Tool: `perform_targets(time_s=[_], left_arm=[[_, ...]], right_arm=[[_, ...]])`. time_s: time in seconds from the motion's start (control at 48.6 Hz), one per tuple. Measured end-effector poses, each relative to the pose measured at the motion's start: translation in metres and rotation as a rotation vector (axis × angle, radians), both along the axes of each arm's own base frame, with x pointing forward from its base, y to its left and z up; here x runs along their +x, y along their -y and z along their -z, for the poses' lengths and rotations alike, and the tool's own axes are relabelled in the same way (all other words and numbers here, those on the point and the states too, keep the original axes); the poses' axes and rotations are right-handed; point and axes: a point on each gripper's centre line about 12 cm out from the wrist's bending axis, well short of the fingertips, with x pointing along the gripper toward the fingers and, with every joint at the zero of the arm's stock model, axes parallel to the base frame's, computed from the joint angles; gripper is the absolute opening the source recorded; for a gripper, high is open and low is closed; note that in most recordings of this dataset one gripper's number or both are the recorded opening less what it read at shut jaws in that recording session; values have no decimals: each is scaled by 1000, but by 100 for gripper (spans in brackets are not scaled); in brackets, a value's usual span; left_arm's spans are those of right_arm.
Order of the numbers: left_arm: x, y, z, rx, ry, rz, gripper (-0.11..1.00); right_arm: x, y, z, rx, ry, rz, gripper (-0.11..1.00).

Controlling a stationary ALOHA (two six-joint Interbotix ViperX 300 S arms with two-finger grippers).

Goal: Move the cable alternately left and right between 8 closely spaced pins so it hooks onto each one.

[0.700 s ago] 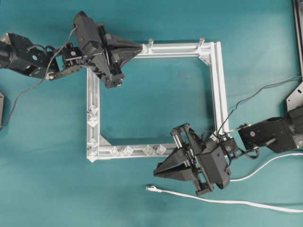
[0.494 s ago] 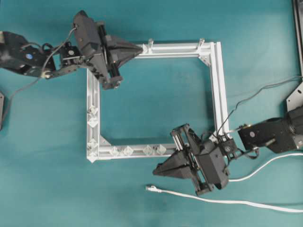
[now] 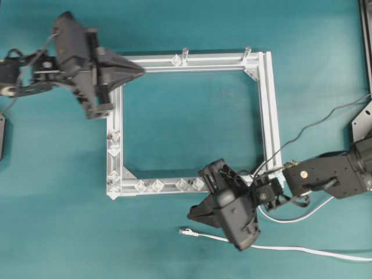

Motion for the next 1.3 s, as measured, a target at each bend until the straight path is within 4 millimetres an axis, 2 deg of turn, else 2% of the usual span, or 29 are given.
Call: perform_targets(time_s=[0.165,0.288,0.329,0.412,0.535,0.576,1.008,1.296], left_arm=[[-23,9,-4,3,17,14,0],[-37,14,1,1,6,19,0],[-41,15,3,-1,-1,21,0],[-49,20,8,-6,-14,32,0],[-57,26,12,-8,-23,47,0],[-61,27,13,-9,-26,51,0],[-96,35,13,-19,-24,55,0],[-135,43,11,-20,22,62,0]], right_arm=[[2,-6,-2,2,-111,33,0],[7,-9,-6,45,-158,83,0],[9,-10,-5,57,-175,98,4],[12,-11,-2,82,-211,132,20],[14,-14,3,111,-268,180,57],[14,-15,5,118,-288,196,65],[26,-22,16,222,-354,307,66],[34,-26,26,231,-372,321,65]])
